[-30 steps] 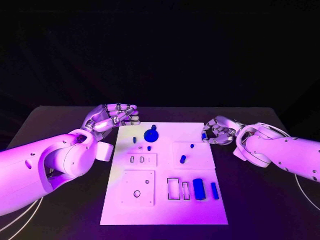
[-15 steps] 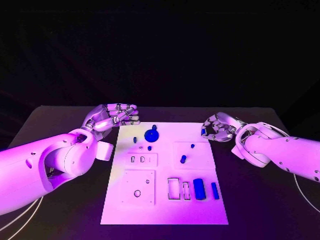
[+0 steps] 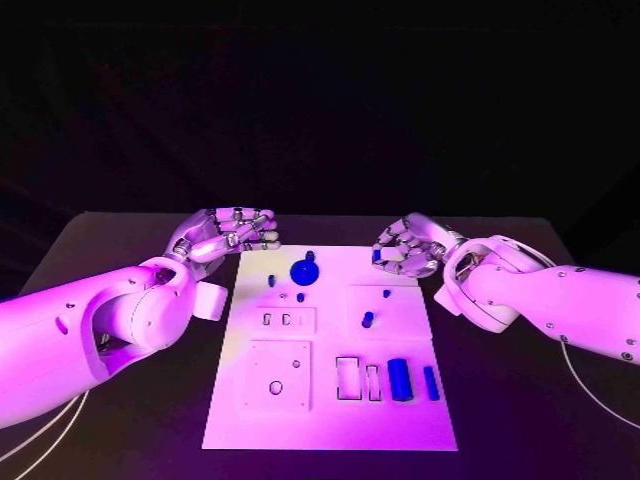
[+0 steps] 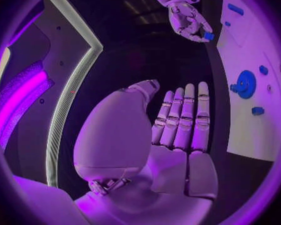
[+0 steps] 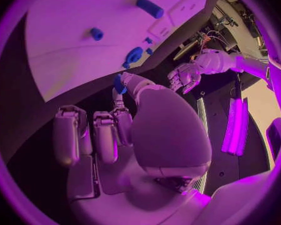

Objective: Assemble the parts on the task board

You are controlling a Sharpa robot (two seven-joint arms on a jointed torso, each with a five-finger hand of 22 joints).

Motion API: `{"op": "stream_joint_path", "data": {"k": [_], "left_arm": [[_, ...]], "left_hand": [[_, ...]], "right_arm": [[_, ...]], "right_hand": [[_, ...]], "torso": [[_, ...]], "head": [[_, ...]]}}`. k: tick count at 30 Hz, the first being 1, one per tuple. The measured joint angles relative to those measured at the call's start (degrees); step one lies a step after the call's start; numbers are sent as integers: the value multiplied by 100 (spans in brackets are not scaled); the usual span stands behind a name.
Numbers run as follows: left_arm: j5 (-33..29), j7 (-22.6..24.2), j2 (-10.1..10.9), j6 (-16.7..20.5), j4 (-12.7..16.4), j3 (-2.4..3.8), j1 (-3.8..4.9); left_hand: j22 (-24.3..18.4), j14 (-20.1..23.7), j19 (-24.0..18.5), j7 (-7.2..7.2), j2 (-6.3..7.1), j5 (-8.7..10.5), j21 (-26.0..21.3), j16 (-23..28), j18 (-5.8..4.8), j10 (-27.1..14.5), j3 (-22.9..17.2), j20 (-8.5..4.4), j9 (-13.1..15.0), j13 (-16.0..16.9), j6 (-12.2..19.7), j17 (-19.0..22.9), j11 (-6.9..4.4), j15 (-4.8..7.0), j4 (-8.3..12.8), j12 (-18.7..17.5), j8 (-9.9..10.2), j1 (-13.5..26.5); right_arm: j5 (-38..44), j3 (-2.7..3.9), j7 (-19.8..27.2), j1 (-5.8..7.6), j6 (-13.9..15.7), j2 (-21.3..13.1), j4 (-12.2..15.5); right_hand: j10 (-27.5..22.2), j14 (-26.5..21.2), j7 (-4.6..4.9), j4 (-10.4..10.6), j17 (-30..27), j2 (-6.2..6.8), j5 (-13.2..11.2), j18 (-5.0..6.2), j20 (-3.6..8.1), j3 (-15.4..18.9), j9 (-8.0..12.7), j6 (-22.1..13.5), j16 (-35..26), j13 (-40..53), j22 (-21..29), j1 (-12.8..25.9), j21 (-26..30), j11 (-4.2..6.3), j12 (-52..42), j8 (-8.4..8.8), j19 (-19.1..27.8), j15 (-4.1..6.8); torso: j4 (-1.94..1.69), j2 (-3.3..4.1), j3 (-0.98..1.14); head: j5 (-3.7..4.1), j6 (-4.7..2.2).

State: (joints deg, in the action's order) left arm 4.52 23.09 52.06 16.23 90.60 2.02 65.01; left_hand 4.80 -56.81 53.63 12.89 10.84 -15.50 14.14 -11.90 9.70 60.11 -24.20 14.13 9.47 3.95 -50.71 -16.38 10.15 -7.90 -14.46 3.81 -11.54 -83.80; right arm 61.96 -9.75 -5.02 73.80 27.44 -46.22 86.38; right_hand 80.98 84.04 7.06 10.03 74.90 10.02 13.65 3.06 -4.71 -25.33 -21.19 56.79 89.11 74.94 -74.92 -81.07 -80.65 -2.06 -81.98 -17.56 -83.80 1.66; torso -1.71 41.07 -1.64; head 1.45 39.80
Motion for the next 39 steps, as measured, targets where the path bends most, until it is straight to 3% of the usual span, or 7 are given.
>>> {"op": "stream_joint_path", "data": {"k": [11,24,39], "left_arm": [[-1,-7,-56,-1,-88,-1,0],[-2,-12,-84,-1,-134,-1,1],[-2,-15,-100,-2,-152,-2,0]], "left_hand": [[0,0,0,0,0,0,0,0,0,0,0,0,-1,0,0,-5,0,0,0,0,0,0],[1,0,0,0,0,0,0,0,0,0,0,0,-2,0,0,-5,0,0,0,0,0,0],[1,0,0,0,0,0,0,0,0,0,0,0,-2,0,0,-4,0,0,0,0,0,0]], "right_arm": [[475,-31,-405,-73,19,704,328],[1058,-79,-909,-381,-33,1222,267],[1357,-105,-1230,-579,-135,1501,150]], "right_hand": [[0,0,-2,-15,4,0,-1,0,0,-15,0,-2,22,-1,1,0,0,0,0,0,0,0],[0,0,-13,-40,4,2,-4,0,-1,-39,0,-13,22,-2,1,0,0,-1,0,0,0,0],[0,0,-31,-40,3,3,-22,1,20,-38,0,-31,22,-3,-3,1,0,-1,24,0,21,-1]], "torso": [[-22,-46,-14],[-29,-46,-14],[-21,-45,-8]], "head": [[-82,64],[-159,97],[-157,111]]}}
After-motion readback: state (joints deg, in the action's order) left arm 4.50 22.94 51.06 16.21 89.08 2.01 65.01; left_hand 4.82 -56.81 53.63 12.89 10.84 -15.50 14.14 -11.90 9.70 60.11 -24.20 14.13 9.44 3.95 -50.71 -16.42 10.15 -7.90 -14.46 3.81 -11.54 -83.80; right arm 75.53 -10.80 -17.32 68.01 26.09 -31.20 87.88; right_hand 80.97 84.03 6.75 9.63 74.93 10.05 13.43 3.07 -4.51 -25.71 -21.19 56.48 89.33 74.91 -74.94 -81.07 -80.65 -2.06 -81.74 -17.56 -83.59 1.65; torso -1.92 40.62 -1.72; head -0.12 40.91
